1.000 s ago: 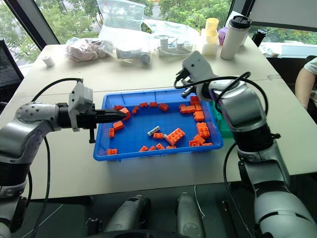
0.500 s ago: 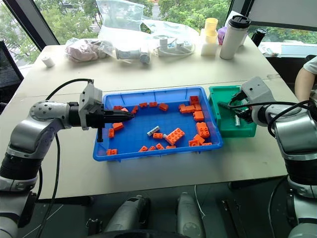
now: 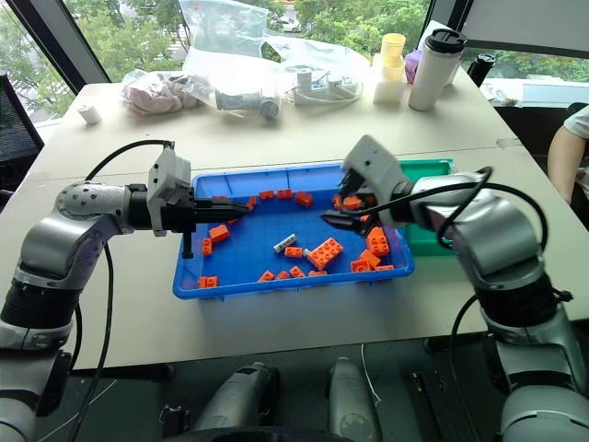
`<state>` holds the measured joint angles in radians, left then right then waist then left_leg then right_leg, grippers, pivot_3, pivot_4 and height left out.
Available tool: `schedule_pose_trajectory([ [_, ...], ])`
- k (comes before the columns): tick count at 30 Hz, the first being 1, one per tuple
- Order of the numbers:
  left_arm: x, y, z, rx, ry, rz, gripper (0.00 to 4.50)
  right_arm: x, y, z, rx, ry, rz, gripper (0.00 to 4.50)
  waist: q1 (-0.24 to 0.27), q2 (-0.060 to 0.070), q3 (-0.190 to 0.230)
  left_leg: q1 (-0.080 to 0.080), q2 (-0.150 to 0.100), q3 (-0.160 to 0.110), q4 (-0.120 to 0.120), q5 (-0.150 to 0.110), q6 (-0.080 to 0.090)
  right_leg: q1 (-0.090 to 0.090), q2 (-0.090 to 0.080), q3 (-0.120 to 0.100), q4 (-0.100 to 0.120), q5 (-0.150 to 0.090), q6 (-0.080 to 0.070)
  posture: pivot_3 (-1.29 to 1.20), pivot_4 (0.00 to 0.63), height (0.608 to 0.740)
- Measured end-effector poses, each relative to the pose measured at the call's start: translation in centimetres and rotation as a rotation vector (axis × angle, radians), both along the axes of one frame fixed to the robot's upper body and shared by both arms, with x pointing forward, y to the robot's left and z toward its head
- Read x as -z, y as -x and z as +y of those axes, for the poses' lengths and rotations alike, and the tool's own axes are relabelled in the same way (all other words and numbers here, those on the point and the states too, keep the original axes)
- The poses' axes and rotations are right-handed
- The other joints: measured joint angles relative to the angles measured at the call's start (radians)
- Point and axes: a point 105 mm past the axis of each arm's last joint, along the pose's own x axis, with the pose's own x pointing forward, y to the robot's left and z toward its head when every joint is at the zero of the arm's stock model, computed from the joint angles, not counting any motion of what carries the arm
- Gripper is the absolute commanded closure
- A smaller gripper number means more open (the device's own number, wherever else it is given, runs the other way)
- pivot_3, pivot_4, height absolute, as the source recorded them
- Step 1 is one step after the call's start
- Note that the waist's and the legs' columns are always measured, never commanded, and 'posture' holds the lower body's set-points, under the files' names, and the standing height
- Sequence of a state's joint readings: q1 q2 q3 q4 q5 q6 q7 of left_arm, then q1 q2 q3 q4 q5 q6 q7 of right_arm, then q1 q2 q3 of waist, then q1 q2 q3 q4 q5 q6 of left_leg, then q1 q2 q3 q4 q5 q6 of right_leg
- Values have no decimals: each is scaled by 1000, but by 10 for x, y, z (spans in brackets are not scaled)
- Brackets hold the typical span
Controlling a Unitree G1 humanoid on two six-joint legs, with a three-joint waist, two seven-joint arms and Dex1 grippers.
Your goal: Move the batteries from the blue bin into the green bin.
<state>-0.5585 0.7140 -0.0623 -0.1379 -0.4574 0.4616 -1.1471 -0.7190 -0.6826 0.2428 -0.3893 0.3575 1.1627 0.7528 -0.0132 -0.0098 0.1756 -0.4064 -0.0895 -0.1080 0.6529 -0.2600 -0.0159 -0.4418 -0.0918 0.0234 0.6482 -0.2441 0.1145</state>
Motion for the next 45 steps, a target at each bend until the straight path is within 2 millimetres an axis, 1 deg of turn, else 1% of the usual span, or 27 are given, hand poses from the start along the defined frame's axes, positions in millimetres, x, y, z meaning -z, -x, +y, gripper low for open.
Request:
schedule_pose_trajectory([
  [2, 1, 1, 0, -6, 1, 3, 4500, 15, -1, 18, -39, 4, 56, 77, 0, 0, 0, 0, 0, 0, 1, 0, 0, 0, 0, 0, 0, 0, 0, 0, 150, 740],
  [3, 2, 1, 0, -7, 1, 2, 4500, 18, -3, 23, -42, 6, 68, 77, 1, 0, 0, -1, -1, -1, 1, 0, -1, 0, 0, 0, 0, 0, 0, 0, 150, 740],
  [6, 1, 2, 0, -13, 0, -3, 4500, 22, -14, 31, -26, 21, 75, 77, 1, 0, 0, -1, -1, -1, 1, 2, -4, 0, 0, -1, 0, 0, 0, 0, 150, 740],
  [8, 3, 4, 0, -20, 1, -2, 4500, 29, -18, 37, -36, 37, 82, 77, -1, 0, 0, 0, -1, -1, 1, 2, -4, 0, 0, -1, 0, 0, 0, 0, 150, 740],
  [10, 4, 4, 0, -26, 3, 3, 4500, 43, -18, 42, -53, 70, 106, 77, -3, 0, 0, -1, -1, -1, 0, 2, -4, -1, 0, -1, 0, 0, 0, 0, 150, 740],
  [12, 4, 5, -1, -24, 2, -2, 4500, 52, -18, 44, -71, 103, 117, 77, -2, 0, 0, -1, -1, -1, 1, 2, -4, -1, 0, -1, 0, 0, 0, 0, 150, 740],
  [16, 5, 7, 0, -34, -3, -1, 4500, 56, -16, 50, -121, 133, 101, 77, -3, 0, 0, -1, 0, -1, 0, 2, -4, -1, 0, -1, 0, 0, 0, 0, 150, 740],
  [20, 6, 7, 1, -44, -2, 4, 4500, 60, -19, 56, -136, 160, 78, 77, -4, 0, 0, -1, 0, -1, 0, 2, -4, -1, 0, -1, 0, 0, 0, 0, 150, 740],
  [22, 6, 7, 1, -48, -1, 4, 4500, 63, -20, 57, -139, 174, 75, 77, -4, 0, 0, -1, 0, -1, 0, 2, -4, -1, 0, -1, 0, 0, 0, 0, 150, 740],
  [25, 7, 7, 2, -53, 0, 7, 4500, 63, -22, 58, -153, 197, 49, 77, -3, 0, 0, -1, -1, -1, 0, 2, -4, -1, 0, -1, 0, 0, 0, 0, 150, 740],
  [26, 7, 7, 2, -53, 0, 7, 4500, 62, -23, 59, -161, 204, 37, 582, -3, 0, 0, -1, -1, -1, 0, 2, -4, -1, 0, -1, 0, 0, 0, 0, 150, 740],
  [28, 7, 7, 2, -54, 0, 7, 4500, 63, -23, 60, -170, 213, 29, 1304, -3, 0, 0, -1, -1, -1, 0, 2, -4, -1, 0, -1, 0, 0, 0, 0, 150, 740],
  [29, 7, 7, 2, -54, 0, 7, 4500, 63, -23, 60, -176, 215, 24, 1868, -4, 0, 0, -1, -1, -1, 0, 2, -4, -1, 0, -1, 0, 0, 0, 0, 150, 740],
  [34, 7, 7, 2, -55, 0, 7, 4500, 62, -25, 60, -181, 230, 4, 4355, -4, 0, 0, -1, -1, -1, 0, 3, -4, -1, 0, -1, 0, 0, 0, 0, 150, 740],
  [38, 7, 7, 2, -55, -1, 6, 4500, 62, -24, 63, -181, 222, 12, 4355, -4, 0, 0, -1, -1, -1, 0, 3, -5, -1, 0, -1, 0, 0, 0, 0, 150, 740],
  [40, 7, 7, 2, -54, -1, 5, 4500, 57, -26, 61, -155, 199, 14, 4355, -4, 0, 0, -1, -1, -1, 0, 3, -5, -1, 0, -1, 0, 0, 0, 0, 150, 740],
  [42, 7, 7, 2, -54, -1, 5, 4500, 42, -34, 53, -86, 153, -18, 4355, -1, 0, 0, -1, -1, -2, 1, 3, -5, -1, 0, -1, 0, 0, 0, 0, 150, 740],
  [44, 6, 7, 2, -52, -1, 2, 4500, 17, -44, 38, -5, 104, -71, 4355, 2, 0, 0, -1, -1, -2, 1, 2, -4, -1, 0, -1, 0, 0, 0, 0, 150, 740],
  [45, 6, 7, 1, -50, 0, -1, 4500, -1, -48, 23, 49, 80, -112, 4355, 5, 0, 0, -1, -1, -2, 0, 2, -4, -1, 0, -1, 0, 0, 0, 0, 150, 740],
])
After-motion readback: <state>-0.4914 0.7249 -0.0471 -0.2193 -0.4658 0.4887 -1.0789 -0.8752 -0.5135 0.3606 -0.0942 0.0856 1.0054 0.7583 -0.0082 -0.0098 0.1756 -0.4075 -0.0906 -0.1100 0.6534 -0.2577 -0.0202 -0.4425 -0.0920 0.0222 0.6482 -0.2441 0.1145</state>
